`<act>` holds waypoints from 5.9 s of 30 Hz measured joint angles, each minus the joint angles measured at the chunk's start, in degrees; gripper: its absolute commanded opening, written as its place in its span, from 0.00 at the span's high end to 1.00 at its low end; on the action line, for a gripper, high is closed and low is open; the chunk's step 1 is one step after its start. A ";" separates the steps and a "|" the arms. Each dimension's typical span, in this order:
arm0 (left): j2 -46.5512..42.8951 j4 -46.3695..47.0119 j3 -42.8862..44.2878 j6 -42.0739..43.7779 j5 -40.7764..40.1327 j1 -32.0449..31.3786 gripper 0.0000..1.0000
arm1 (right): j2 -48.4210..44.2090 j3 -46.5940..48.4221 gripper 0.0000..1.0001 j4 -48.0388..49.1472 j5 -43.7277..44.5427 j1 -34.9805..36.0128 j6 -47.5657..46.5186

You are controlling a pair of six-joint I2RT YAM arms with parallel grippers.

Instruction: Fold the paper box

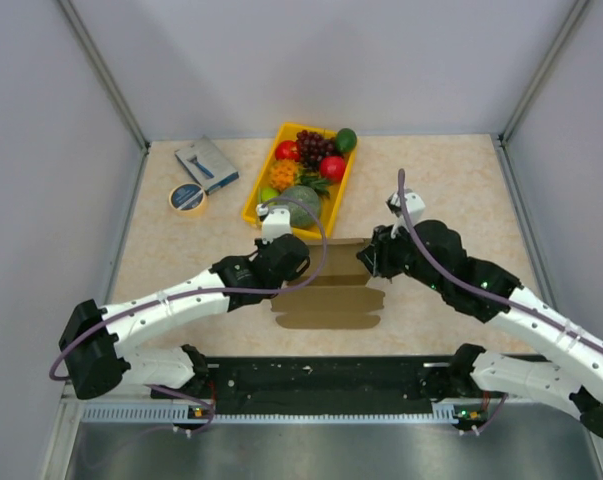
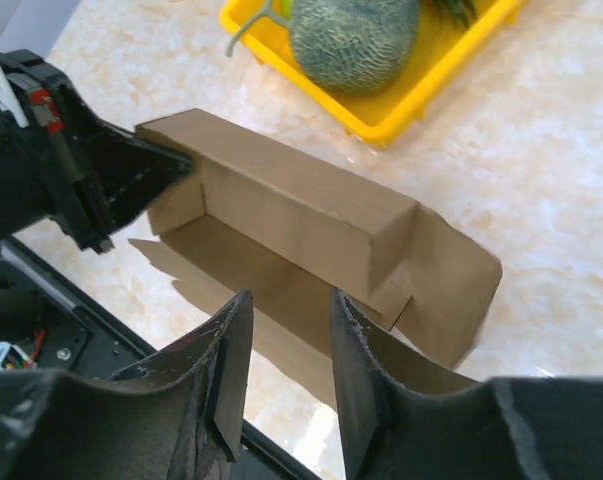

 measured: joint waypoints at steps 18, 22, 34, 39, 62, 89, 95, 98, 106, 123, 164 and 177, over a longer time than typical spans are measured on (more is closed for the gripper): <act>-4.76 3.15 -2.91 2.47 7.54 2.49 1.00 | -10.82 -17.73 0.37 2.82 -24.92 -54.29 6.05; -8.37 4.68 -4.96 4.15 12.20 5.51 1.00 | -6.34 -28.87 0.34 11.82 -43.65 -55.23 8.00; -12.17 8.44 -7.96 7.58 24.35 11.28 1.00 | -10.38 -31.58 0.37 44.92 -68.83 -48.00 18.97; -12.55 9.29 -7.96 7.85 26.49 11.47 1.00 | -10.60 -31.87 0.36 50.29 -70.36 -42.01 22.16; -6.36 4.26 -3.37 7.54 16.76 7.56 1.00 | -9.22 -14.82 0.38 14.97 -32.65 -13.97 4.33; -4.20 -3.15 1.97 2.34 3.48 2.10 1.00 | 9.60 -6.03 0.74 7.10 15.74 4.85 0.61; -4.15 -4.76 2.05 -0.59 -1.05 -1.44 1.00 | 13.49 -4.39 1.00 5.81 27.47 8.20 -0.20; -4.31 -4.87 2.05 -2.19 -2.80 -2.56 1.00 | 16.48 -2.78 1.00 5.75 35.01 10.25 -0.57; -7.28 -5.84 0.81 -5.60 -8.11 -3.72 1.00 | 24.94 3.50 1.00 5.68 50.01 16.15 -1.92; -8.00 -4.09 -0.52 -7.08 -10.32 -4.94 1.00 | 12.94 4.13 0.37 -2.21 40.28 16.68 1.53; 10.88 -15.19 1.03 -3.43 29.70 18.91 1.00 | -11.15 -43.34 0.21 23.67 -26.69 -9.16 19.67; 13.00 -11.02 -1.20 -5.07 32.11 21.97 0.65 | -9.14 -48.81 0.68 37.29 -31.30 -7.56 28.24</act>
